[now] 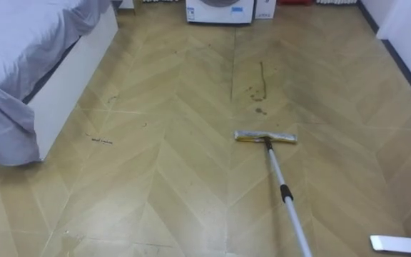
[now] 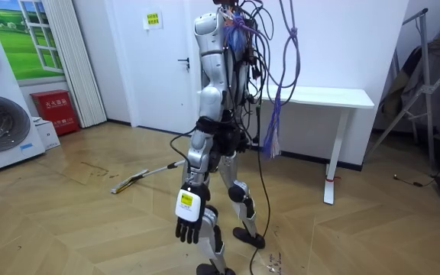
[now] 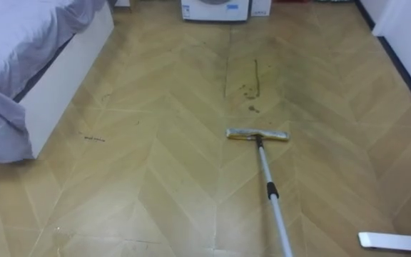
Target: Mop floor
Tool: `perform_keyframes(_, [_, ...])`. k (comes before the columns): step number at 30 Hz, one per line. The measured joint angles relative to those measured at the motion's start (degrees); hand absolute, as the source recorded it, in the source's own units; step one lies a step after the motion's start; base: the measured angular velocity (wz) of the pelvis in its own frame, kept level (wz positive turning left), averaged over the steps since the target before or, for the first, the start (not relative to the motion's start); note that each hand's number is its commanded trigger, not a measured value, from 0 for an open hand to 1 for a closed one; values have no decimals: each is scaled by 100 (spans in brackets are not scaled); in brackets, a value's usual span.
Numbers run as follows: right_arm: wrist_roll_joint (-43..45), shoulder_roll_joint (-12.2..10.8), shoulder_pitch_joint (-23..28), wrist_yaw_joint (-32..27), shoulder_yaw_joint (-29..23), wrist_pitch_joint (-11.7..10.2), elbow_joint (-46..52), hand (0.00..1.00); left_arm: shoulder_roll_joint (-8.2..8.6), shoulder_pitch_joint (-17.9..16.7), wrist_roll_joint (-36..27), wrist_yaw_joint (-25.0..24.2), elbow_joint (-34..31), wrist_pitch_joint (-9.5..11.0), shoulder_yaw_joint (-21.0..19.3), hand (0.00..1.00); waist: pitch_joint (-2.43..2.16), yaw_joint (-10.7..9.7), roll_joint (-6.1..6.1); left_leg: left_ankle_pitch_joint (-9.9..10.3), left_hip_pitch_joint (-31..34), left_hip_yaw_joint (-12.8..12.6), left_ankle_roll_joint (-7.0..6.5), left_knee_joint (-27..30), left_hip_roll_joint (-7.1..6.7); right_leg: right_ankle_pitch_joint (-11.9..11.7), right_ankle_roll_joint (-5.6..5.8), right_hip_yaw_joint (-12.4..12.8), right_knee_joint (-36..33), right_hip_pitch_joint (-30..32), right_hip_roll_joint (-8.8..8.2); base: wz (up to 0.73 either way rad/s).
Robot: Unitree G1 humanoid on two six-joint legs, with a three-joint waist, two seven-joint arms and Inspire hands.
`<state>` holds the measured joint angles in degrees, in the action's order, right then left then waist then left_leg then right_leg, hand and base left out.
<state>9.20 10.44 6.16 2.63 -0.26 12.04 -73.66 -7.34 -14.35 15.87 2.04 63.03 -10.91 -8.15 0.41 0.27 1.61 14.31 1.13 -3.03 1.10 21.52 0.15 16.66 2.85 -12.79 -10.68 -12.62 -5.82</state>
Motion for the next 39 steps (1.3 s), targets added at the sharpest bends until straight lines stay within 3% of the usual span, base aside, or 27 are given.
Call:
perform_keyframes(7, [-19, 4, -32, -24, 66, 1, -57, 100, -16, 111, -9, 3, 99, -11, 195, 0, -15, 2, 33, 12, 187, -8, -22, 2, -5, -10, 16, 43, -9, 192, 2, 0])
perform_keyframes(12, [-15, -18, -55, -121, 75, 1, -101, 100, 10, 165, 15, 4, 101, 3, 270, 0, -83, 13, 26, 10, 473, 15, -23, 36, 12, -15, 9, 40, -150, 512, 15, 1])
perform_keyframes(18, [-15, -37, -155, -217, 55, 8, -116, 100, 21, 244, 175, -8, 110, 10, 288, 0, -55, 6, -49, 2, 971, 68, -37, 213, 37, -16, 9, -83, -345, 994, 17, 4])
perform_keyframes(21, [-19, -36, -313, -378, 6, 5, -172, 100, 24, 428, 151, 18, 260, 61, 376, 0, -12, 4, -137, -10, 1376, 121, -57, 417, 61, -4, 4, -109, -615, 1423, 16, 4])
perform_keyframes(23, [-118, -35, -421, -462, 16, 4, -201, 100, 23, 592, 87, 23, 403, 63, 412, 0, 16, 21, -195, -9, 1676, 148, -63, 590, 71, 68, -12, -112, -997, 1815, -18, -4])
perform_keyframes(25, [-308, -68, -577, -566, 31, 1, -202, 100, 18, 856, 47, 93, 588, 92, 418, 0, 81, 55, -208, -4, 2140, 150, -82, 865, 88, 199, -47, 16, -1593, 2427, -50, -2])
perform_keyframes(29, [-589, -91, -612, -737, 138, -22, -229, 100, 24, 1039, -118, 232, 647, 181, 517, 0, 89, 135, -187, 51, 2813, 164, -113, 1346, 89, 517, -70, 126, -2233, 3173, -111, 1])
perform_keyframes(31, [-934, -45, -591, -820, 303, -76, -336, 100, 31, 1113, -293, 320, 663, 180, 642, 0, 75, 147, -235, 83, 3285, 260, -79, 1683, 93, 726, -130, 155, -2735, 3666, -112, 12])
perform_keyframes(35, [-1223, -38, -569, -907, 369, -97, -441, 100, 41, 1127, -513, 461, 671, 163, 657, 0, 41, 175, -229, 65, 3838, 365, -5, 2081, 128, 871, -271, 150, -3355, 4280, -111, 5])
perform_keyframes(39, [-1581, -44, -503, -946, 593, -156, -452, 100, 16, 1077, -826, 600, 604, 156, 671, 0, -33, 242, -181, -39, 4372, 559, 152, 2439, 134, 1038, -481, 107, -3989, 4869, -77, 12])
